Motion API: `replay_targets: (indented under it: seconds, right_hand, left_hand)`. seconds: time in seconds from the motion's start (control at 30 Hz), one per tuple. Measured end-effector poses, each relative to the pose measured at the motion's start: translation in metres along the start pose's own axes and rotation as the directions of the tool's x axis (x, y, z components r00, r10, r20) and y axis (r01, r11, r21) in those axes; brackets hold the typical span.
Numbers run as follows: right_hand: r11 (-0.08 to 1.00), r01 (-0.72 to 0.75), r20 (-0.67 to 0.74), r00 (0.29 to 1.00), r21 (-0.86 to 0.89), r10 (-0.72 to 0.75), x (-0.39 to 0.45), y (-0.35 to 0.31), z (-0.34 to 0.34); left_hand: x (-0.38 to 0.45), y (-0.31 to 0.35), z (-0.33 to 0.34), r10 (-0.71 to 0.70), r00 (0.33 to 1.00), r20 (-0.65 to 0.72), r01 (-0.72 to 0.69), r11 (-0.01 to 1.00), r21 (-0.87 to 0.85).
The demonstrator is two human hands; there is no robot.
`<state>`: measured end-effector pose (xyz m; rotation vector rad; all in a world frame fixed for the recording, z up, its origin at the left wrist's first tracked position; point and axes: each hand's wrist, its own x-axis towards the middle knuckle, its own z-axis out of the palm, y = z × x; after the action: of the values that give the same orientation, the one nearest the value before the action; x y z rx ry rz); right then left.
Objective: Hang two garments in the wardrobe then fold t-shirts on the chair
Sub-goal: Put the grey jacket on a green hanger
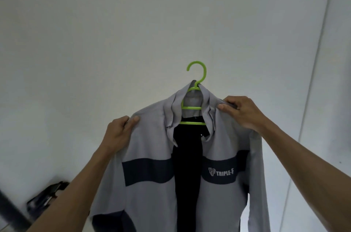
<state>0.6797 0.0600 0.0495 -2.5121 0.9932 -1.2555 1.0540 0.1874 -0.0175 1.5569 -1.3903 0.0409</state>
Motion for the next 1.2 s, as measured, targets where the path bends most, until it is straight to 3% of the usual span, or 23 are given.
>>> replay_targets:
  seconds: [0.1,0.2,0.27,0.33,0.4,0.47,0.57,0.83,1.1,1.2]
  right_hand:
    - [1.000,-0.017,-0.011,1.000,-0.017,0.017,-0.002,0.005,-0.009]
    - [1.000,-0.027,-0.056,0.998,-0.008,0.026,-0.006,0.009,-0.018]
    - [1.000,-0.027,-0.079,0.997,0.000,0.027,-0.010,0.010,-0.023]
    - [0.999,-0.040,-0.080,0.996,0.024,0.042,-0.012,0.008,-0.026]
    - [0.998,-0.058,-0.055,0.997,0.026,0.060,-0.011,0.004,-0.026]
    - [0.998,-0.068,-0.040,0.997,0.004,0.068,-0.010,-0.001,-0.026]
    - [0.995,-0.089,-0.031,0.996,-0.042,0.087,-0.014,-0.006,-0.028]
    - [0.967,-0.187,0.048,0.979,-0.170,0.198,-0.036,-0.010,-0.036]
    - [0.899,-0.333,-0.158,0.941,-0.285,0.298,-0.080,-0.003,-0.066]
    - [0.864,-0.361,-0.174,0.932,-0.350,0.319,-0.099,-0.001,-0.083]
  left_hand:
    - [0.008,0.003,-0.003,-0.024,0.999,-0.029,0.021,0.993,-0.112]
    - [0.015,0.001,-0.008,-0.108,0.986,0.130,0.124,0.985,-0.119]
    - [0.020,-0.001,-0.006,-0.137,0.977,0.165,0.160,0.978,-0.132]
    - [0.027,0.005,0.004,-0.040,0.996,0.081,0.048,0.993,-0.108]
    - [0.034,0.024,0.017,0.179,0.984,-0.007,-0.179,0.983,-0.031]
    - [0.045,0.051,0.026,0.349,0.934,0.070,-0.349,0.937,-0.019]
    - [0.051,0.078,0.038,0.354,0.905,0.234,-0.346,0.935,-0.077]
    - [0.061,0.084,0.083,0.400,0.883,0.244,-0.358,0.912,-0.198]
    - [0.061,0.126,0.142,0.522,0.745,0.416,-0.460,0.853,-0.246]
    - [0.055,0.140,0.167,0.547,0.752,0.368,-0.461,0.836,-0.299]
